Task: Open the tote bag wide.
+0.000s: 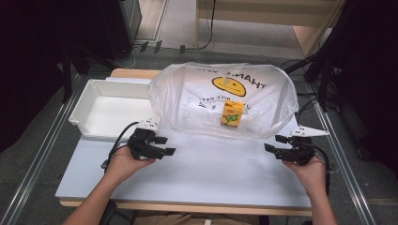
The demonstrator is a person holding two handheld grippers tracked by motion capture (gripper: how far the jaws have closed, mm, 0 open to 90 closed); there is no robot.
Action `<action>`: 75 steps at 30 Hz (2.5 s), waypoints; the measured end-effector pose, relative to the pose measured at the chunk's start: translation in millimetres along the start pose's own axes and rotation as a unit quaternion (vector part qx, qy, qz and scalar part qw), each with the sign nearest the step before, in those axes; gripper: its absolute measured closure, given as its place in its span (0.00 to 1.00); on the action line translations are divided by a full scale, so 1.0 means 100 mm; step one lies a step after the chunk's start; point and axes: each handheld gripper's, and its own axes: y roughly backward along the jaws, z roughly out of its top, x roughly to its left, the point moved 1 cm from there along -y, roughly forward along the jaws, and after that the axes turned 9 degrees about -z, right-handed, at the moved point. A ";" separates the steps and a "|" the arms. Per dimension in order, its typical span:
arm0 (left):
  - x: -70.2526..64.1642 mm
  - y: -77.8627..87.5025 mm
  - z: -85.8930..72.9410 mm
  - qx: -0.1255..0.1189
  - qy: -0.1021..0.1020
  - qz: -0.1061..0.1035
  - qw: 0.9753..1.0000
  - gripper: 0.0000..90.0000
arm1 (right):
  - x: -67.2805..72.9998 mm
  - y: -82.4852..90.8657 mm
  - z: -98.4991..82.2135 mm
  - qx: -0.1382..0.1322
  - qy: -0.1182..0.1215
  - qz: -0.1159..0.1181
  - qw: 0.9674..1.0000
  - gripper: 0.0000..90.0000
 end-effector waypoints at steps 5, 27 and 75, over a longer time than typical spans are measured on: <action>0.03 -0.02 -0.02 0.012 0.008 0.006 1.000 0.51 | -0.06 -0.01 -0.02 0.008 -0.011 0.010 1.000 0.41; 0.03 0.00 -0.01 0.001 0.017 0.002 1.000 0.50 | -0.04 0.01 0.01 0.002 -0.002 0.002 1.000 0.43; -0.56 0.95 0.70 -0.022 -0.052 -0.077 0.995 0.82 | -0.38 0.98 1.34 0.002 0.067 0.082 0.994 1.00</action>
